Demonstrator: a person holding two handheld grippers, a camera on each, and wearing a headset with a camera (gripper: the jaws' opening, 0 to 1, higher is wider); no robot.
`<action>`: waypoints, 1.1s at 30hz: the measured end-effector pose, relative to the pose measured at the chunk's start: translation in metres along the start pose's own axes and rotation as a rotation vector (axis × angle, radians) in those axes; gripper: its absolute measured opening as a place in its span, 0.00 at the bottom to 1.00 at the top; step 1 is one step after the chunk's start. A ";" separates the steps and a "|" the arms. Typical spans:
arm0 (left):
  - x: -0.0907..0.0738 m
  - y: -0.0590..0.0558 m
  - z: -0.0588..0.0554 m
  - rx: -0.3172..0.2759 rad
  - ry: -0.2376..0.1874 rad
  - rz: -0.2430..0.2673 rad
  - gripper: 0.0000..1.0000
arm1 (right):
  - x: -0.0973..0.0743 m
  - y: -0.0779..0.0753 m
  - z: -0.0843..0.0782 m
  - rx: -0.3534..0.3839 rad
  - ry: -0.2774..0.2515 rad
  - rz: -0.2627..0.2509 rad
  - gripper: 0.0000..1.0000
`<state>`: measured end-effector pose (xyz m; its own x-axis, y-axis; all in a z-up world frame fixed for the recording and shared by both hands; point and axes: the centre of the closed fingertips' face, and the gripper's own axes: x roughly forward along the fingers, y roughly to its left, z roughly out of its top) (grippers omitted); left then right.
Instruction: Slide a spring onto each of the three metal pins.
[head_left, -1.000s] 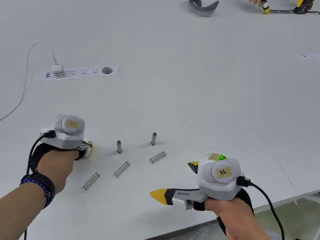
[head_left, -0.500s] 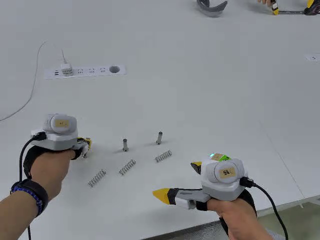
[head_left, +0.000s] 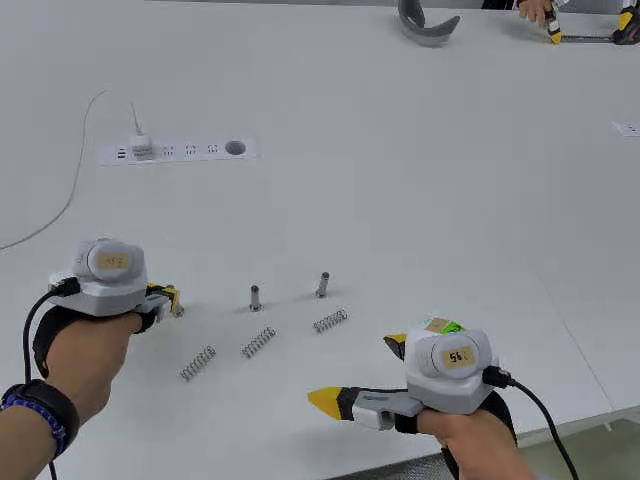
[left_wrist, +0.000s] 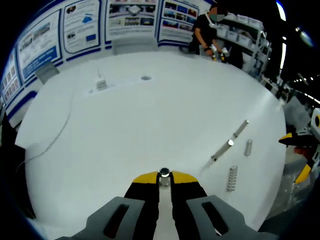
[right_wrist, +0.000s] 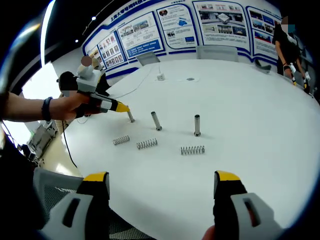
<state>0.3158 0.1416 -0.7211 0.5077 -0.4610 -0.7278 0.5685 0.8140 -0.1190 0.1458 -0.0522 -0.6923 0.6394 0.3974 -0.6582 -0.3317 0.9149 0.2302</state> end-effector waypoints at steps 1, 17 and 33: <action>-0.001 0.000 -0.001 -0.001 0.000 0.001 0.07 | 0.000 0.000 0.000 0.000 -0.001 0.000 0.87; -0.001 -0.009 -0.003 0.020 0.002 -0.005 0.07 | -0.002 -0.001 0.000 -0.003 0.000 -0.004 0.87; 0.000 -0.023 -0.005 0.077 0.005 -0.023 0.07 | -0.002 -0.001 -0.001 -0.005 0.001 -0.006 0.87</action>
<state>0.2997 0.1250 -0.7213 0.4907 -0.4774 -0.7289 0.6282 0.7735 -0.0838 0.1439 -0.0538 -0.6913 0.6409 0.3918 -0.6601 -0.3309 0.9170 0.2229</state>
